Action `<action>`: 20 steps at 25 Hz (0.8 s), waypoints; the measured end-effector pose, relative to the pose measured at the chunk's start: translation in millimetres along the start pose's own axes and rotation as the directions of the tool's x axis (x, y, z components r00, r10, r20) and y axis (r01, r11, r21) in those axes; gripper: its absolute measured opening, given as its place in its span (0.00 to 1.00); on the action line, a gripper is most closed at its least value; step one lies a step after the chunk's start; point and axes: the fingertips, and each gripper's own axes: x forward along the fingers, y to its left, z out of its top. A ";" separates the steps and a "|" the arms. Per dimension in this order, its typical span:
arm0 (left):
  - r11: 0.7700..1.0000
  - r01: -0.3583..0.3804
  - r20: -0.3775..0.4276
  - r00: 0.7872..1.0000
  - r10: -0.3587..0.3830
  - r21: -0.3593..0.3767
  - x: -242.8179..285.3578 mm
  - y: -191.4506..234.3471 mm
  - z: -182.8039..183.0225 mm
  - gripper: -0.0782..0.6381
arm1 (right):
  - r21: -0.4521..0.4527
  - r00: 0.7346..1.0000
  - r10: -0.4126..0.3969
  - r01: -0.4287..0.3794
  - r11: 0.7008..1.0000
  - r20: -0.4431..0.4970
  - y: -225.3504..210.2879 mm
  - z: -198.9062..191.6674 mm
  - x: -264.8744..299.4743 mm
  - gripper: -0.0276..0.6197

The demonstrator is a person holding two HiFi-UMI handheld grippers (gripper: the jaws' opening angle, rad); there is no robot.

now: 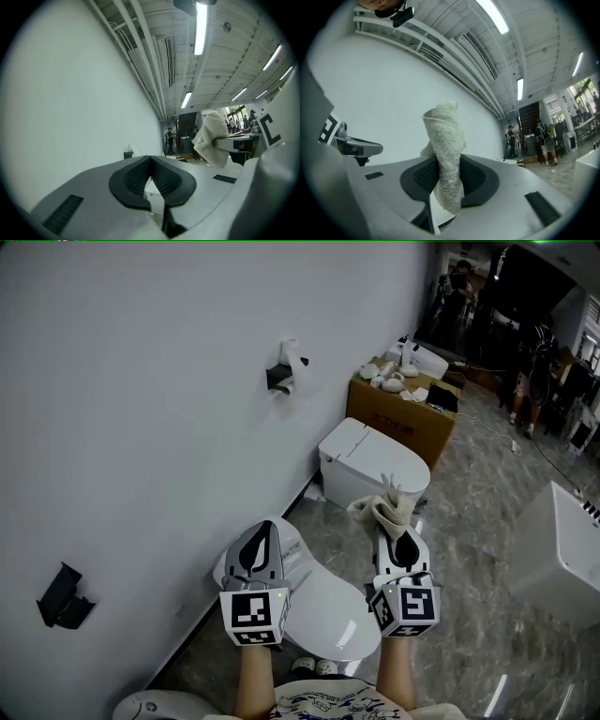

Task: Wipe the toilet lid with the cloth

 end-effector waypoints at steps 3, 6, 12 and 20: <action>1.000 -0.005 0.002 1.000 0.005 -0.002 0.3 4.7 0.6 0.11 | -0.004 1.000 0.003 -0.003 1.000 -0.005 3.0 -1.5 3.0 0.19; 1.000 -0.005 0.000 1.000 0.005 -0.005 1.5 6.7 0.0 0.11 | -0.009 1.000 0.008 -0.008 1.000 -0.011 5.7 -2.8 5.0 0.19; 1.000 -0.004 0.005 1.000 0.004 -0.009 2.6 8.6 0.4 0.11 | -0.012 1.000 0.009 -0.009 1.000 -0.021 7.4 -6.7 8.3 0.19; 1.000 0.001 0.006 1.000 0.000 -0.019 2.0 10.3 0.3 0.11 | -0.011 1.000 0.014 -0.014 1.000 -0.026 10.6 -8.9 9.5 0.19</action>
